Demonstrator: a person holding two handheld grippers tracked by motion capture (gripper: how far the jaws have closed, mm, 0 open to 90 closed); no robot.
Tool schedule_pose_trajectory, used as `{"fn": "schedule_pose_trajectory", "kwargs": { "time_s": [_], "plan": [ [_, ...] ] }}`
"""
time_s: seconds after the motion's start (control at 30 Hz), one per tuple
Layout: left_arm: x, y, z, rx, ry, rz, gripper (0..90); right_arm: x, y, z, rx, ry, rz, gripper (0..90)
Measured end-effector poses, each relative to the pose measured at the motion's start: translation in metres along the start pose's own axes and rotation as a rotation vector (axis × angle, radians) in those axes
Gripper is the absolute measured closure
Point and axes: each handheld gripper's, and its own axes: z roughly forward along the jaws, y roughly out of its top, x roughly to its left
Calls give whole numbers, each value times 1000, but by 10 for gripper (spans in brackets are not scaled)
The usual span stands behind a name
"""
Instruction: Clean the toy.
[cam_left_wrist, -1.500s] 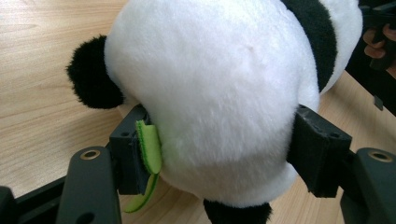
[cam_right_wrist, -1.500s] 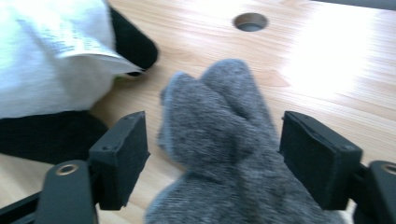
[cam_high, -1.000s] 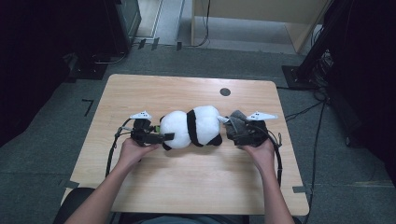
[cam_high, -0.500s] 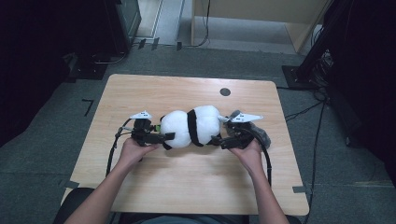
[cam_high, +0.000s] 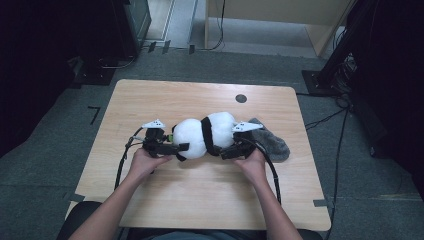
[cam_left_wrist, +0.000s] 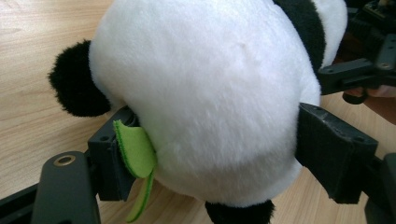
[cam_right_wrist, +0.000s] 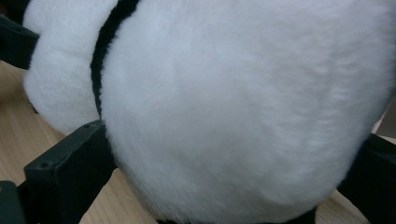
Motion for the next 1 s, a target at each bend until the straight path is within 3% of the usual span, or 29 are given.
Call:
{"fn": "schedule_pose_trajectory", "kwargs": {
  "time_s": [0.17,0.23,0.37,0.57,0.67,0.73,0.8,0.87,0.9,1.0],
  "plan": [
    [-3,2,0,-8,13,-14,202,-3,-2,-4,-24,-2,12,258],
    [-6,3,-2,-29,26,7,210,-4,0,-7,-12,9,31,327],
    [-6,4,-4,-44,-4,8,210,-10,3,-14,-31,32,59,369],
    [-11,3,-15,-57,6,152,251,-17,7,-26,-55,39,59,378],
    [-13,2,-22,-39,60,237,330,-22,9,-33,-44,37,41,386],
    [-14,2,-28,-57,99,270,316,-25,9,-37,-44,43,34,389],
    [-12,5,-33,-73,76,247,316,-28,9,-42,-54,59,36,390],
    [-12,6,-36,-81,95,228,319,-30,10,-45,-63,75,39,391],
    [-12,7,-37,-79,110,229,319,-30,11,-47,-66,87,33,391],
    [-8,6,-42,-79,86,208,295,-28,15,-53,-71,110,-7,390]
  ]
}}
